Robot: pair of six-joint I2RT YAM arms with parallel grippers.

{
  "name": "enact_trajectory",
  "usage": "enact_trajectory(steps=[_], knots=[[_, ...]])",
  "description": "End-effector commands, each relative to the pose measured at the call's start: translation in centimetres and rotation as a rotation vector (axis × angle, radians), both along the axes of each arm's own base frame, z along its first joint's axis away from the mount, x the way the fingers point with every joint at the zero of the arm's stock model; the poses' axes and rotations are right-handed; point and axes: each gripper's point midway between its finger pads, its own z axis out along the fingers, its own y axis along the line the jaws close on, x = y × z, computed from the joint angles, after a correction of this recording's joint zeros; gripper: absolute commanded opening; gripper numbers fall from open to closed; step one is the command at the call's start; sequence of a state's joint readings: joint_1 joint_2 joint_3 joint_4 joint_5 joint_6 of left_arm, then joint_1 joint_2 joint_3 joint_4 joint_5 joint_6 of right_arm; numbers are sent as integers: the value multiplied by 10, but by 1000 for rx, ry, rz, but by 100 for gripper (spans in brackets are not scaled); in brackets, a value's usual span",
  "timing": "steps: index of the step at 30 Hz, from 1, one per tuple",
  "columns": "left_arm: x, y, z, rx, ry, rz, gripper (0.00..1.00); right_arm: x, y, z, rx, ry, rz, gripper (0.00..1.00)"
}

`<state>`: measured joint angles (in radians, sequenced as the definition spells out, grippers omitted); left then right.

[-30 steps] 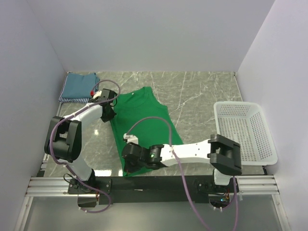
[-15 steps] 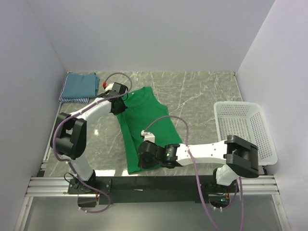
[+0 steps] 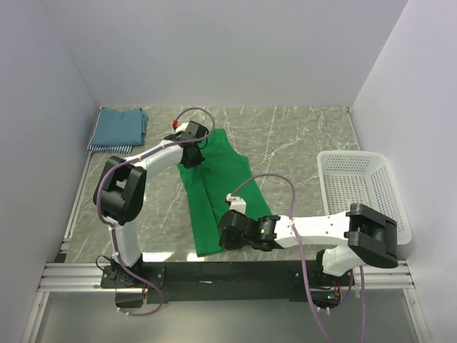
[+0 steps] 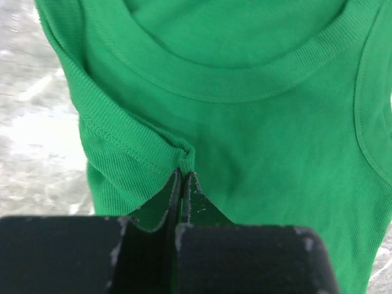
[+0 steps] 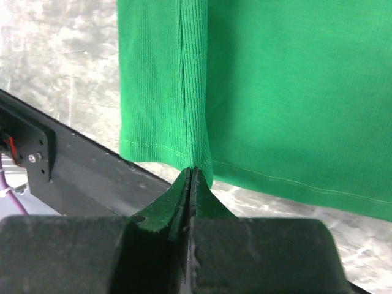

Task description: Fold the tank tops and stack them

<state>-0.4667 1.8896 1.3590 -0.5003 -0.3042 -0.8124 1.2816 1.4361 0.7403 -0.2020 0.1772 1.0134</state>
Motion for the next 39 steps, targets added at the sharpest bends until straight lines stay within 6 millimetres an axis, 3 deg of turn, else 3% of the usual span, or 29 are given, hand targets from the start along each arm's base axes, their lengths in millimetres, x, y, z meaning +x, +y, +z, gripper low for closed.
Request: enact_trajectory(steps=[1, 14, 21, 25, 26, 29, 33, 39], knots=[[15, -16, 16, -32, -54, 5, 1, 7, -5, 8, 35, -26, -46, 0], [17, -39, 10, -29, -48, -31, 3, 1, -18, -9, 30, 1, -64, 0], [15, -44, 0, -28, -38, -53, 13, 2, -23, -12, 18, -3, -76, 0], [17, -44, 5, -27, -66, -64, 26, 7, -30, -6, -10, -34, -94, 19], [17, -43, 9, -26, -80, -66, 29, 9, -32, -1, -9, -46, -101, 28], [19, -39, 16, -14, -99, -56, 36, 16, -41, 9, -33, -86, -121, 38], [21, -33, 21, -9, -113, -29, 40, 25, -49, 26, -67, -143, -136, 38], [11, -3, 1, 36, -71, 75, 27, 20, -24, 37, -66, -177, -39, 37]])
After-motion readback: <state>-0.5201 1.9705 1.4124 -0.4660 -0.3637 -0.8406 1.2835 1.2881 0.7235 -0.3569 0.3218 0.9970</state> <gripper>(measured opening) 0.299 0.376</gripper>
